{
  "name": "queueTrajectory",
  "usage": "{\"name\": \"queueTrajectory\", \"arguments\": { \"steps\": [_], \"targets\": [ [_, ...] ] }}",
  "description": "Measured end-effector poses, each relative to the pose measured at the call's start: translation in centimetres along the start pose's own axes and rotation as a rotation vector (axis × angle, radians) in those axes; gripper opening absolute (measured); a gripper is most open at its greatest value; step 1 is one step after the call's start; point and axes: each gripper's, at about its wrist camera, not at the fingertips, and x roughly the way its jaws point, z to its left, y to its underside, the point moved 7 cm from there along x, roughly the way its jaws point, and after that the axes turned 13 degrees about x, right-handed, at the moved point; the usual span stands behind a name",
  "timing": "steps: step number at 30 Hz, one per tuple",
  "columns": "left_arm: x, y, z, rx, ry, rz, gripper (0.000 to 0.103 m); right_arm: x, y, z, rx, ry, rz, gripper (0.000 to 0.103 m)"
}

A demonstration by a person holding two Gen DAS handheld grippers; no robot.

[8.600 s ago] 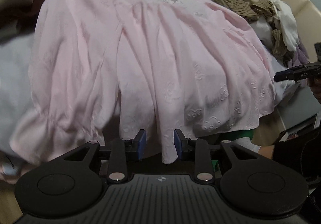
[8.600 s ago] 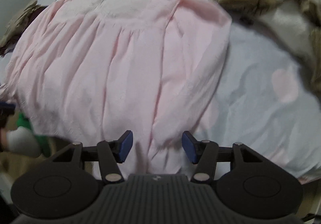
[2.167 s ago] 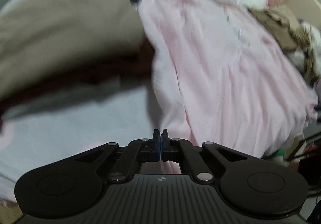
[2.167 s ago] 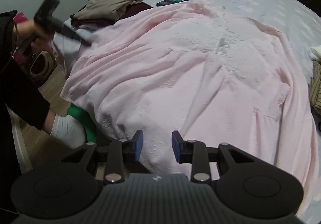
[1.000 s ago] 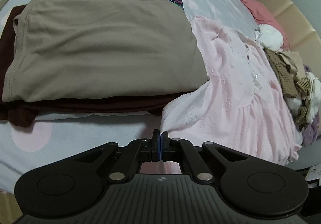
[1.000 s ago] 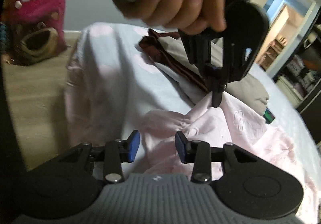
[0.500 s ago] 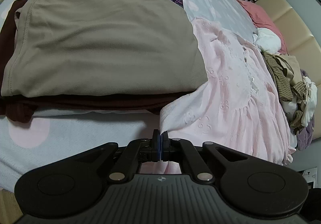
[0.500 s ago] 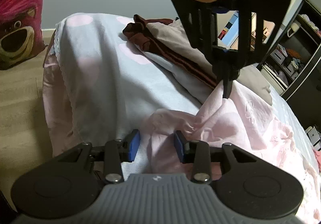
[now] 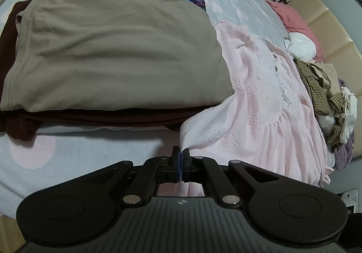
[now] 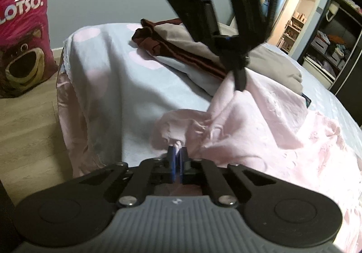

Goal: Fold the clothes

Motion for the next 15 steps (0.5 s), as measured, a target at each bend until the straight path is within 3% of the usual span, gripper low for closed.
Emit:
{"name": "queueTrajectory", "arguments": {
  "steps": [5,12,15],
  "targets": [
    [-0.9,-0.5,-0.4,-0.004,0.031,-0.026,0.0,-3.0,-1.3,-1.8,0.122,-0.066,-0.037,0.003],
    [-3.0,-1.2,-1.9,-0.001,0.121,-0.073,0.0,-10.4,-5.0,-5.7,0.425,-0.309,-0.134,0.003],
    [-3.6,-1.6,-3.0,0.024,0.163,-0.093,0.0,-13.1,-6.4,-8.3,0.53,-0.35,-0.179,0.003]
  ]
}}
